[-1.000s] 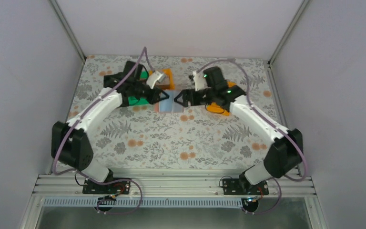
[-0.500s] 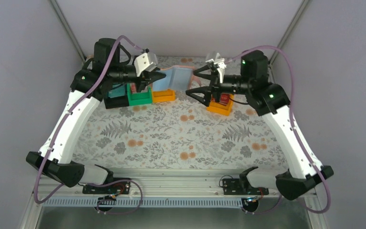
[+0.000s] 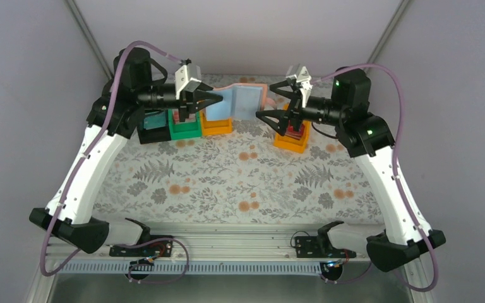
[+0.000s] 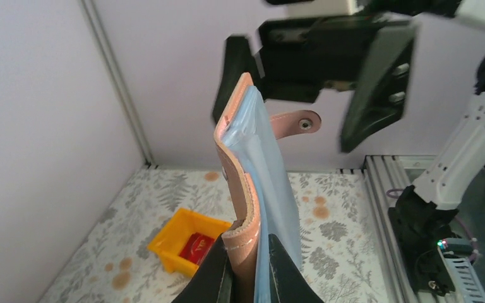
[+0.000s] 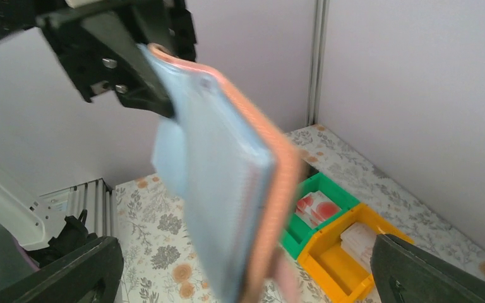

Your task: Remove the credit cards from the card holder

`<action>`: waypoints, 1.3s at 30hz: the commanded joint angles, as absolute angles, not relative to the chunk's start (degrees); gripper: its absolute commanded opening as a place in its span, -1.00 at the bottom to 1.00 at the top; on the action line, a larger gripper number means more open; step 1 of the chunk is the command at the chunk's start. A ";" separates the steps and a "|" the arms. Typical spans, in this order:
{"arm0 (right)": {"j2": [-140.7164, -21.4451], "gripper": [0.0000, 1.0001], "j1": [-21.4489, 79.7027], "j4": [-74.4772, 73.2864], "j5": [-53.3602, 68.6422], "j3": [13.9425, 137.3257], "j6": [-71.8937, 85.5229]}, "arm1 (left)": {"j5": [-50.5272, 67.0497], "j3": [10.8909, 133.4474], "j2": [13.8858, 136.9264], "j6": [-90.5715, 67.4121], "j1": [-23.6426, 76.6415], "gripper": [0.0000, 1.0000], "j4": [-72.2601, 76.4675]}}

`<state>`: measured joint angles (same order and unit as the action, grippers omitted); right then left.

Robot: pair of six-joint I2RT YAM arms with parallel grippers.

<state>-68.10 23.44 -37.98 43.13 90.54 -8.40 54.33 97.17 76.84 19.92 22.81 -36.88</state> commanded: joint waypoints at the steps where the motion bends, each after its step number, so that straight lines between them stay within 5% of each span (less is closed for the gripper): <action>1: -69.87 0.98 22.26 -34.76 48.48 90.70 -7.36 | 60.17 96.33 73.97 20.65 23.32 -0.95 -35.25; 8: -75.07 0.80 22.37 -35.90 62.75 91.46 -3.65 | 60.82 94.82 73.05 19.87 23.77 -0.95 -33.41; 17: -75.46 -0.22 26.12 -30.81 62.18 89.12 1.31 | 60.24 94.92 73.83 19.08 24.82 -0.95 -32.44; 20: -75.89 -0.36 27.90 -30.23 61.06 89.82 2.30 | 58.65 94.13 73.52 18.51 24.90 -0.95 -32.03; 27: -77.78 -0.10 32.03 -31.90 57.95 93.21 1.71 | 57.22 92.56 73.24 16.24 24.94 -0.95 -30.38; 30: -76.29 0.45 32.02 -34.54 57.07 94.16 -0.75 | 56.64 92.55 73.21 15.23 24.90 -0.95 -30.02; 34: -70.51 0.78 29.53 -36.02 52.87 91.44 -4.18 | 55.82 92.85 73.17 15.07 24.77 -0.95 -29.92; 39: -65.92 0.84 24.94 -37.00 48.30 87.57 -4.23 | 56.21 92.80 73.07 15.50 24.78 -0.95 -30.19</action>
